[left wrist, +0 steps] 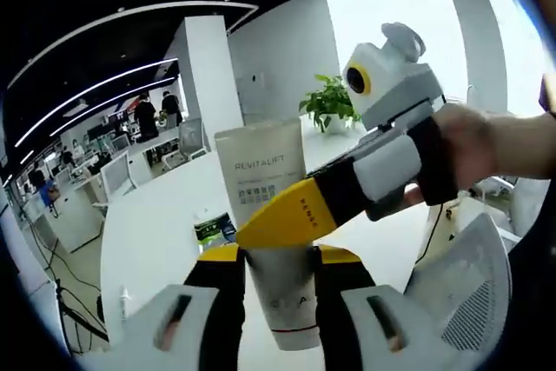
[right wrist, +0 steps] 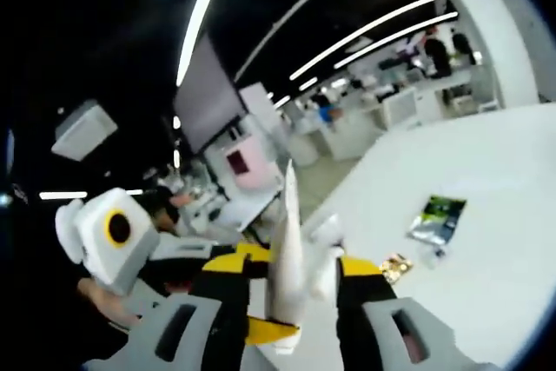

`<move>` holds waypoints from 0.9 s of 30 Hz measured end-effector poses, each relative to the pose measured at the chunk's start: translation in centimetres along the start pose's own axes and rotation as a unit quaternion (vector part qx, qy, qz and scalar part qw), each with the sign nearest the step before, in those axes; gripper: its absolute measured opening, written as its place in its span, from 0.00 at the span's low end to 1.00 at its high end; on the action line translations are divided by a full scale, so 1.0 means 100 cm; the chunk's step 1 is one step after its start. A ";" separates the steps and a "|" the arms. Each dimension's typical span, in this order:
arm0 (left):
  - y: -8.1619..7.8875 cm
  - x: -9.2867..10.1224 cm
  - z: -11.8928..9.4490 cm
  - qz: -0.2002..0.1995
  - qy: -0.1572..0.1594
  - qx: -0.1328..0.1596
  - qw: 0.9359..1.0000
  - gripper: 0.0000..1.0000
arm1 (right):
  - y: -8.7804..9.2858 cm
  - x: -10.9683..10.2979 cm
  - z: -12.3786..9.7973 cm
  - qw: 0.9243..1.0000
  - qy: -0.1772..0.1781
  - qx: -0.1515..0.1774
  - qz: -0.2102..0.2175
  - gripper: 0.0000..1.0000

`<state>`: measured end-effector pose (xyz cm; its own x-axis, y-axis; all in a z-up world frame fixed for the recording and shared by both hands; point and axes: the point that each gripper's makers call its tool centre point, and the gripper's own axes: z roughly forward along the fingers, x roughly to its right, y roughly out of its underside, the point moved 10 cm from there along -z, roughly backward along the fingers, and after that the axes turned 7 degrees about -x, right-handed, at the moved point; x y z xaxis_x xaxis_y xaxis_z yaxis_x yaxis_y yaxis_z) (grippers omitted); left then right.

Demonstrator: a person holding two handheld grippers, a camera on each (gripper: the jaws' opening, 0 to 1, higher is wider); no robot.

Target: Arrange the skincare products in the storage area until every visible bottle or jar stands upright without overlapping.

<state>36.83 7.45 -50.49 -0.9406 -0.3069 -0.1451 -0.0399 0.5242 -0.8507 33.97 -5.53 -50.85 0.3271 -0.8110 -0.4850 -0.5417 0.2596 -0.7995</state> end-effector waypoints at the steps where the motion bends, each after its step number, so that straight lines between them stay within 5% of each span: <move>1: 0.000 0.000 0.000 0.000 0.000 0.000 1.000 0.25 | 0.001 -0.001 0.000 1.000 -0.004 0.002 -0.002 0.31; 5: 0.000 0.000 0.000 0.000 0.001 0.000 1.000 0.25 | 0.000 -0.004 0.001 1.000 -0.013 0.010 -0.004 0.16; 10: 0.002 0.000 0.000 -0.002 0.002 -0.002 1.000 0.26 | 0.001 -0.005 0.002 1.000 0.004 -0.001 -0.027 0.10; 27: -0.003 0.005 0.001 0.019 0.008 0.026 0.999 0.29 | -0.002 -0.002 -0.009 0.999 -0.001 0.007 -0.041 0.05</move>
<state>36.38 7.04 -50.37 -0.9467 -0.2736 -0.1704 0.0137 0.4940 -0.8693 33.32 -5.90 -50.26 0.3718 -0.8287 -0.4183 -0.5017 0.1997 -0.8417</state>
